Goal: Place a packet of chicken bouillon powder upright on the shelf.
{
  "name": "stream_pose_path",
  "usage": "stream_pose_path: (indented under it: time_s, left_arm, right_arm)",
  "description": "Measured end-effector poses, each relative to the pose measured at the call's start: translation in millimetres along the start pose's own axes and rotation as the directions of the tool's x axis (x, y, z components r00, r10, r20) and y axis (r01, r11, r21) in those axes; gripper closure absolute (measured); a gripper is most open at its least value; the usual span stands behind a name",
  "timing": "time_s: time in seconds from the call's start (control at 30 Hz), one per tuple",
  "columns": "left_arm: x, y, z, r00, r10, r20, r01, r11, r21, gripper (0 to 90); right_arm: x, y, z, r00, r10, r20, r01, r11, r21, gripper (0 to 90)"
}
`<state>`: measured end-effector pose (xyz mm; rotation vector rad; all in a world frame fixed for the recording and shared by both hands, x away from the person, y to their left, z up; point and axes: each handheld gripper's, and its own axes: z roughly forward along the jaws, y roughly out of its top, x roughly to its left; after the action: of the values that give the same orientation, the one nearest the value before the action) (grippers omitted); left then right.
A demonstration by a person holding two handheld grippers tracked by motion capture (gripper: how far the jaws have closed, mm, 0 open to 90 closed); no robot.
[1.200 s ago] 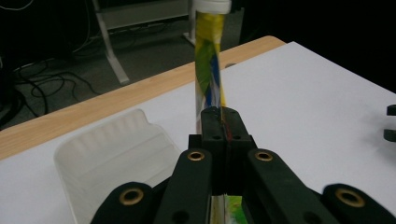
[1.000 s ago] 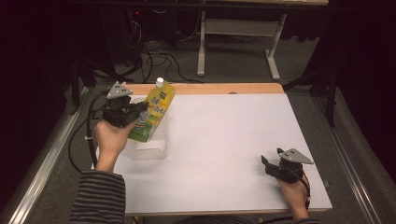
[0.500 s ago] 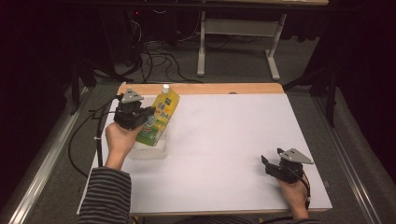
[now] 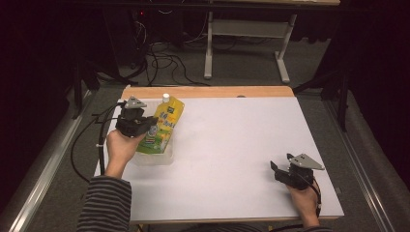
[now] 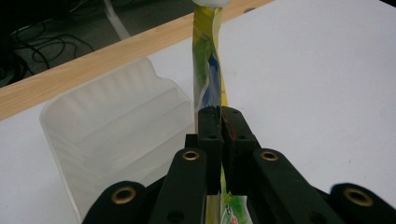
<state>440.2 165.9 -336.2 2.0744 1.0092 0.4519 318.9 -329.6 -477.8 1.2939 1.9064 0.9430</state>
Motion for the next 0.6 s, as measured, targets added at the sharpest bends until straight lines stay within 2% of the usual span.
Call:
stream_pose_path:
  time_s: [0.13,0.2,0.33,0.47,0.6]
  left_arm:
    - [-2.6,3.5,9.6,0.9999,0.011,-0.010,-0.010,0.9982,0.059,83.3]
    - [-3.0,5.3,14.3,0.9999,0.009,-0.009,-0.008,0.9963,0.086,82.5]
    - [-3.0,9.5,24.8,0.9999,0.004,-0.012,-0.002,0.9877,0.156,81.7]
    - [-1.0,9.3,33.9,0.9996,-0.026,-0.010,0.028,0.9760,0.216,80.3]
    - [-0.1,9.9,35.1,0.9989,-0.046,-0.007,0.046,0.9743,0.221,81.8]
  right_arm:
    - [1.4,0.2,0.4,1.0000,0.005,-0.002,-0.005,1.000,0.004,29.6]
    - [1.6,0.4,1.0,1.0000,-0.007,-0.002,0.007,1.000,0.007,29.6]
    - [2.3,0.5,1.0,0.9999,-0.013,-0.001,0.013,1.000,0.012,29.6]
    - [2.2,0.3,0.5,0.9999,-0.011,0.003,0.011,1.000,0.003,29.8]
    - [2.5,0.1,0.2,1.0000,-0.007,0.005,0.007,1.000,0.001,29.9]
